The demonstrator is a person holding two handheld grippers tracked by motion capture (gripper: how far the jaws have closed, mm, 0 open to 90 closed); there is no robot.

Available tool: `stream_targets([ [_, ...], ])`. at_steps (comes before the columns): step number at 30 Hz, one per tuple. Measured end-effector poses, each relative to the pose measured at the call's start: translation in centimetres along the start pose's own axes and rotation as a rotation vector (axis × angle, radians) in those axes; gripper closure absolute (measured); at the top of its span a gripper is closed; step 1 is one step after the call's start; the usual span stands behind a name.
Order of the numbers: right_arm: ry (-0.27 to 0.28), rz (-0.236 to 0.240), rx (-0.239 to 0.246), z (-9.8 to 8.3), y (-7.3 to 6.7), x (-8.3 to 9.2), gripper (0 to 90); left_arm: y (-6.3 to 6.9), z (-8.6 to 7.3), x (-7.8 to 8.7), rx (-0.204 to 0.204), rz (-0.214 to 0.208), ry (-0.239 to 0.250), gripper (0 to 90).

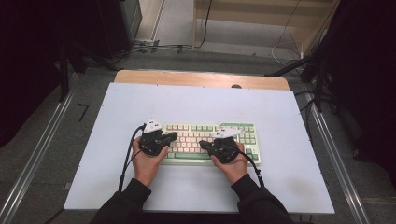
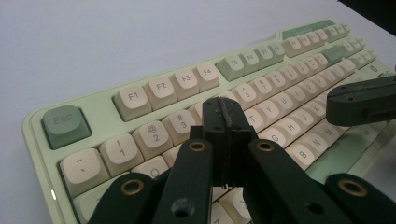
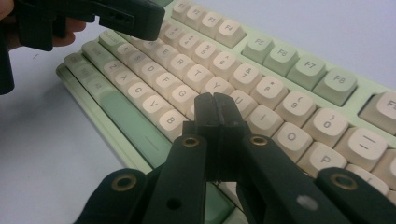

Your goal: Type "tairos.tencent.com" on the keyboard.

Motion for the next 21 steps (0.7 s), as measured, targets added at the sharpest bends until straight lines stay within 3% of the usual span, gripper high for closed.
stream_targets([
  [21,-0.032,0.014,0.028,-0.53,-1.08,-1.04,88.2,0.18,-0.11,-0.06,-0.001,-0.006,-0.003,90.0],
])
Point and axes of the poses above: each handheld gripper's, and its own axes: x roughly backward along the jaws, z roughly out of its top, y roughly to its right, the point moved 9 cm from there along -x, roughly forward along the jaws, and after that the axes turned 2 degrees about -x, right-handed, at the moved point
